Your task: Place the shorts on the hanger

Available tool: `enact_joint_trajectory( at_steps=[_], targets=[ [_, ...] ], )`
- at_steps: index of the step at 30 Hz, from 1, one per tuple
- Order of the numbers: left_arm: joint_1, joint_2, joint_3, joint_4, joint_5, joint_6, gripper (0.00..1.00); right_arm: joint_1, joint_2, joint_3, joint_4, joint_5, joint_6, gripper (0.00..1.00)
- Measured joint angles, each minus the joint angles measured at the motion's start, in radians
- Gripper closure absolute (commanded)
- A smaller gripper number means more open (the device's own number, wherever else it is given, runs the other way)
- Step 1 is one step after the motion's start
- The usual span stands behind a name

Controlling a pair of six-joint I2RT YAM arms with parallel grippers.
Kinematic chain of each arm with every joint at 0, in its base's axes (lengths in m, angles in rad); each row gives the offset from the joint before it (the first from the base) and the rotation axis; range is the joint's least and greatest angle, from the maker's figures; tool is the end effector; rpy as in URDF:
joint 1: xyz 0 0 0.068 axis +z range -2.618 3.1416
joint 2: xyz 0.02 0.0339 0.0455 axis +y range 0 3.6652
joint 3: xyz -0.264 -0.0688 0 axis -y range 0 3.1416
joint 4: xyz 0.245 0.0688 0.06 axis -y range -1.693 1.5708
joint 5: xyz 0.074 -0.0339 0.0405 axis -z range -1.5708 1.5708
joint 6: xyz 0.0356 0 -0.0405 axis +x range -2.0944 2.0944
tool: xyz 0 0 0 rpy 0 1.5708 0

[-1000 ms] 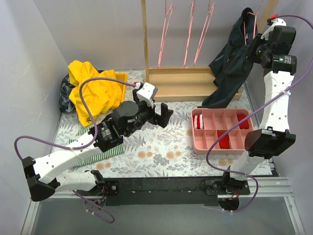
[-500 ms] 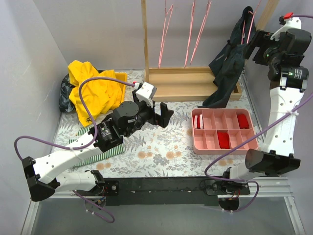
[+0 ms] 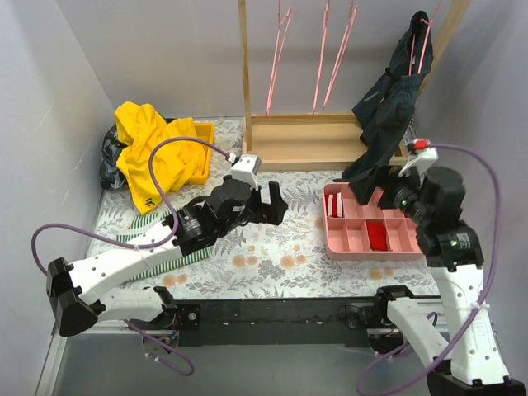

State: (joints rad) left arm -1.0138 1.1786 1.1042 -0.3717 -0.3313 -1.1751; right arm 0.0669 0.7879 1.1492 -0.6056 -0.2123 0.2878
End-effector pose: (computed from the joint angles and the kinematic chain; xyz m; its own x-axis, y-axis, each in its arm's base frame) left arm 0.1499 -0.2188 0.3526 -0.6854 -0.5499 -0.4772 0.0391 0.6266 -0.7783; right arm 0.1465 0.0173 0.4171 -0.3079 0.2575 -0.9159 -0.1898 0.9267 0.3243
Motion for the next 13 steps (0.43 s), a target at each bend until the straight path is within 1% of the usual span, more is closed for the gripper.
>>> enact_joint_trajectory(
  at_steps=[2,6,10,13],
  targets=[
    [0.001,-0.026,-0.058,-0.006,0.002,-0.053,0.02,0.103,-0.066,-0.129,0.014,0.004,0.032,0.01],
    [0.002,-0.068,-0.168,-0.021,0.0,-0.135,0.02,0.267,-0.12,-0.33,0.046,0.05,0.103,0.01],
    [0.002,-0.078,-0.236,-0.035,-0.012,-0.19,0.02,0.413,-0.126,-0.442,0.088,0.138,0.152,0.02],
    [0.002,-0.078,-0.254,-0.038,-0.022,-0.212,0.02,0.489,-0.135,-0.495,0.143,0.196,0.172,0.01]
  ],
)
